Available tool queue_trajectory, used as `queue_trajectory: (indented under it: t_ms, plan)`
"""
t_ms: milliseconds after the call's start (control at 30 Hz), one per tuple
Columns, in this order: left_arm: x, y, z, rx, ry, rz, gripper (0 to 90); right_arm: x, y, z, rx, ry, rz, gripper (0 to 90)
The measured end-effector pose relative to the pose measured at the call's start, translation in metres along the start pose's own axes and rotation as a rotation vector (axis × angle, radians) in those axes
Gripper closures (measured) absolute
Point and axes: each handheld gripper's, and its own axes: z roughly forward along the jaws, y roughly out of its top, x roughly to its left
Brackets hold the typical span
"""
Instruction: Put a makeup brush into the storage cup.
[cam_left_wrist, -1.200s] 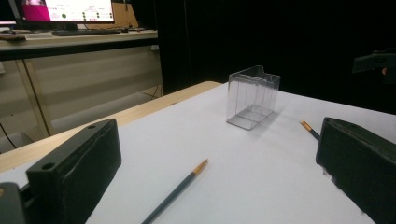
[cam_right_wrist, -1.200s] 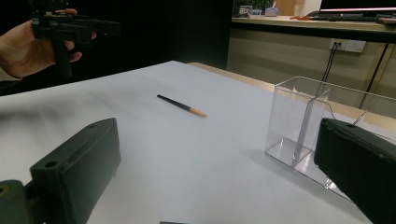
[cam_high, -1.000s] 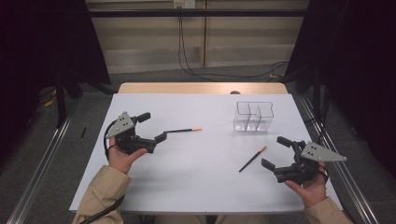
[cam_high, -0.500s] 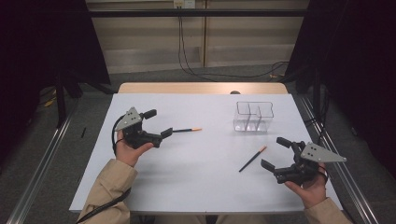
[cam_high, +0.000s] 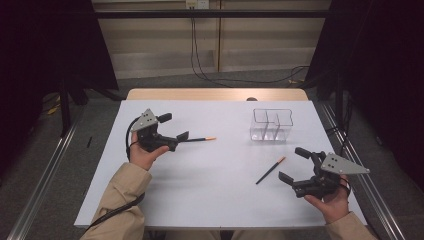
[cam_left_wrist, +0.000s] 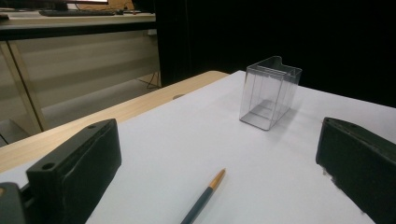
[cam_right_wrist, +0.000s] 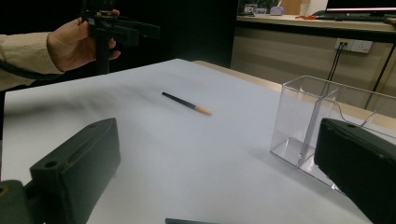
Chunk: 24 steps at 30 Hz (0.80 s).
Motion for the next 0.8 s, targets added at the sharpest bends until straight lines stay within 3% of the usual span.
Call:
queue_trajectory:
  t_ms: [567,800]
  plan:
    - [0.013,0.004,0.017,0.060,0.000,0.004,0.0,-0.001,0.000,-0.001,-0.003,-0.003,0.003,0.0]
    - [0.016,0.006,0.027,0.062,-0.001,0.002,0.0,0.000,0.000,0.000,-0.001,-0.001,0.002,0.0]
